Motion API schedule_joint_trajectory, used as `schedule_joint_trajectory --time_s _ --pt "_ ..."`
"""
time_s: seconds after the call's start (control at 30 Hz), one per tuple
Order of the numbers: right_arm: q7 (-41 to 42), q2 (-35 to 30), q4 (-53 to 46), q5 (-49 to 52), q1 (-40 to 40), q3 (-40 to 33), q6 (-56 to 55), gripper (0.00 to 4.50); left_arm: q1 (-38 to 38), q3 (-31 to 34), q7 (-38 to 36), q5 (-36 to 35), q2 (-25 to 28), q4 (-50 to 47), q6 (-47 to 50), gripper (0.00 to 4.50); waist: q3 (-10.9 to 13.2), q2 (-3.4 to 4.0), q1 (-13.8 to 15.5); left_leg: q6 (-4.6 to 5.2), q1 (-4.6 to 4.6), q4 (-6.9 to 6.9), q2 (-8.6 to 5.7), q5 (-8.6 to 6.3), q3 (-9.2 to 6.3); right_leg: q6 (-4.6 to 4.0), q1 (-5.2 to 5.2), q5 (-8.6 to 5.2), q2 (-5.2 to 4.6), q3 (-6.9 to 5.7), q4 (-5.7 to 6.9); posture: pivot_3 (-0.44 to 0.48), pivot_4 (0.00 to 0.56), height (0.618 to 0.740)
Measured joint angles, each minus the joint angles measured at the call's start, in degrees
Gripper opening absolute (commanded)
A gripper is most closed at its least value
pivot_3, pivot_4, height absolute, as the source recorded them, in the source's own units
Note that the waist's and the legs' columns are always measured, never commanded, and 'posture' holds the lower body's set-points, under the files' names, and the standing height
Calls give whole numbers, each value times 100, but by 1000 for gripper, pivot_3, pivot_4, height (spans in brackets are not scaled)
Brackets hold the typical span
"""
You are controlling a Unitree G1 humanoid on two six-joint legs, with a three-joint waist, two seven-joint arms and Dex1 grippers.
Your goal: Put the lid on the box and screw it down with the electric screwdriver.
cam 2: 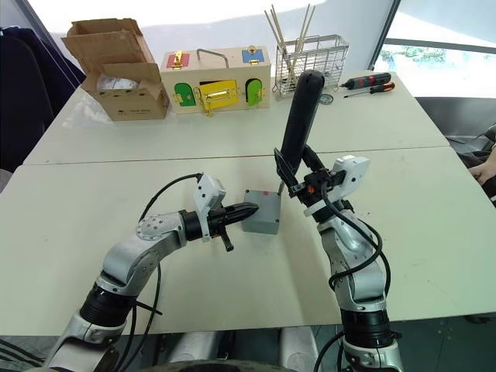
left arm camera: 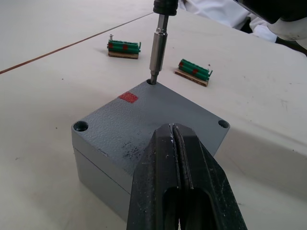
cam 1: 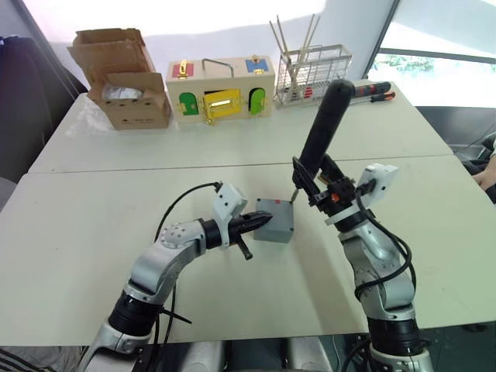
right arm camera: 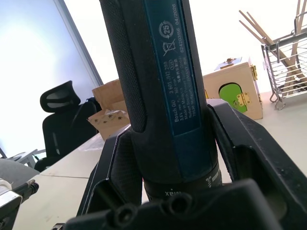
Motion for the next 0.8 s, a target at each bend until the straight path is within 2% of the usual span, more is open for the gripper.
schedule_joint_trajectory --time_s 0.23,0.8 --pt "-93 3 -62 -326 105 222 -190 1932 19 3 14 -5 -3 0 22 0 -9 -3 -1 11 1 0 0 -6 0 0 1 0 0 0 -1 0 150 734" --pt "-105 41 -76 -340 177 229 -198 1932 47 3 30 -4 -10 0 22 0 -44 -9 -2 21 3 -5 1 -13 -1 0 10 -1 3 -1 -19 0 150 734"
